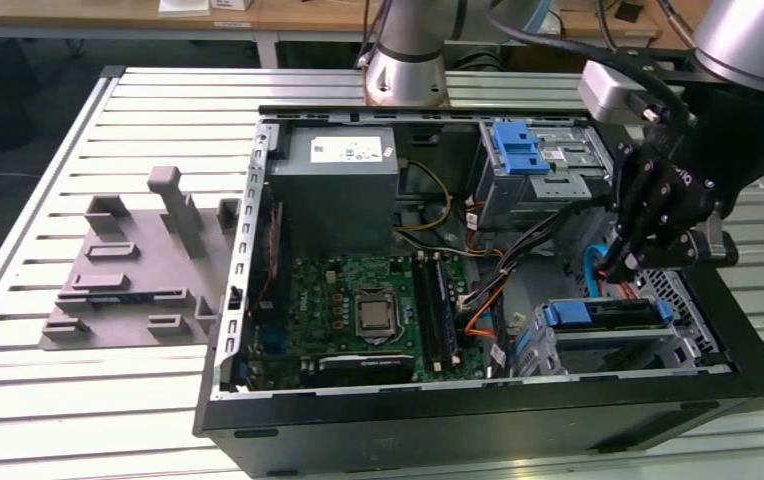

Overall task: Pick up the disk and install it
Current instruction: 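Insert the second disk wire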

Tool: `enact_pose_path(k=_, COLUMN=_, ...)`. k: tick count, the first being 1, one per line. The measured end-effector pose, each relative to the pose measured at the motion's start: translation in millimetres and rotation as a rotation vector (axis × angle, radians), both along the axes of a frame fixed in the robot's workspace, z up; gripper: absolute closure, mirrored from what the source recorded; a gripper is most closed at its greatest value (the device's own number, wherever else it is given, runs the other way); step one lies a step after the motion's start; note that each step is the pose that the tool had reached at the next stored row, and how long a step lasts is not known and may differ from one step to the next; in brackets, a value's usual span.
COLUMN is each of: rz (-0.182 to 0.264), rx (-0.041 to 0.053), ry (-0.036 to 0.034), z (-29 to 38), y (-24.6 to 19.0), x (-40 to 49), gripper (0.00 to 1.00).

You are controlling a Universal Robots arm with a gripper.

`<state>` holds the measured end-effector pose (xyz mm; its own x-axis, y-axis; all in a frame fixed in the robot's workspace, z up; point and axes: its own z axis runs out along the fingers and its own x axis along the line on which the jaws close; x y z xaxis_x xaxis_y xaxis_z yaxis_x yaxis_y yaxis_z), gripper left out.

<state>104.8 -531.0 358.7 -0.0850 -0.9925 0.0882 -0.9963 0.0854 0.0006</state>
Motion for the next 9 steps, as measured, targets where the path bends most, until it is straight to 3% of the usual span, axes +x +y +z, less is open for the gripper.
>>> enact_pose_path(k=3, rz=0.001, rx=0.0001, ry=-0.0180, z=-0.4, y=-0.5, x=-3.2, gripper=0.84)
enact_pose_path(k=6, rz=0.001, rx=0.0019, ry=-0.0193, z=-1.7, y=-1.2, x=-3.6, gripper=0.84)
enact_pose_path(k=9, rz=0.001, rx=0.0134, ry=-0.0194, z=-3.5, y=-2.6, x=-3.8, gripper=0.84)
